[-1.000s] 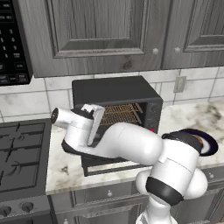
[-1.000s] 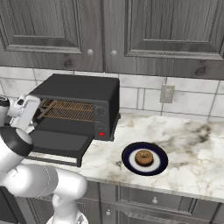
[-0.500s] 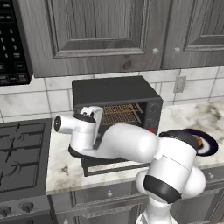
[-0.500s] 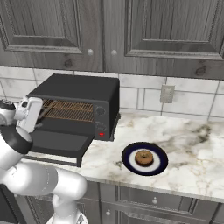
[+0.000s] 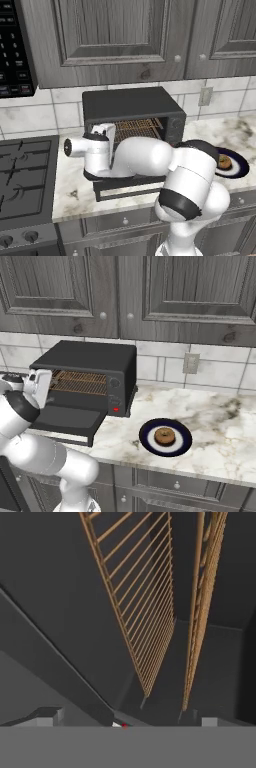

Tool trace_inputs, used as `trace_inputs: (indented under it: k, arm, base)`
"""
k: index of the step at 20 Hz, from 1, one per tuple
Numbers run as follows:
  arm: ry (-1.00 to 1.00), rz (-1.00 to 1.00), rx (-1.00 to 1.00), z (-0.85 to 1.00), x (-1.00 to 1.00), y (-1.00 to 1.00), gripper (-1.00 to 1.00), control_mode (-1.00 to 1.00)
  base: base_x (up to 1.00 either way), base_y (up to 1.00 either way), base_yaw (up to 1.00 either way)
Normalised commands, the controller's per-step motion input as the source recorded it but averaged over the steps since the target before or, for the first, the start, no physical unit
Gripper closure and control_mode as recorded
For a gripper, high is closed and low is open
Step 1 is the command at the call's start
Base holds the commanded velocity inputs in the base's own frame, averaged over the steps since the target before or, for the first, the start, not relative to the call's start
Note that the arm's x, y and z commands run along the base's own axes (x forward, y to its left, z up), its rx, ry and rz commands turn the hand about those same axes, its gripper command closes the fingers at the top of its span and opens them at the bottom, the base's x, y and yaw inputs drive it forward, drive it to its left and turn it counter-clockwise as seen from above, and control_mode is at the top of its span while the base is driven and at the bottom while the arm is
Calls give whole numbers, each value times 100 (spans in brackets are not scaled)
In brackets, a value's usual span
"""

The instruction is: Pick up the bagel from the plate, place it on the toaster oven rack, close the door, and set the timer.

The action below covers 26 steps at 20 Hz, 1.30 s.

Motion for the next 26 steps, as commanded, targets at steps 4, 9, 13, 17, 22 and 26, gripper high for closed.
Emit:
trace_inputs:
  k: [4,9,13,17,22,26]
  arm:
    - [3,9,-14,-6,3,0,-100,-100]
    - [8,16,-18,-1,6,0,-100,-100]
    - [7,18,-17,-1,8,0,-100,-100]
    - [12,19,-14,-3,20,0,-100,-100]
    - [22,18,-7,-3,19,0,-100,-100]
    - [27,16,-6,-7,8,0,-100,-100]
  base:
    - [0,0,0]
    - [0,0,0]
    - [0,0,0]
    - [0,0,0]
    - [0,0,0]
    - [0,0,0]
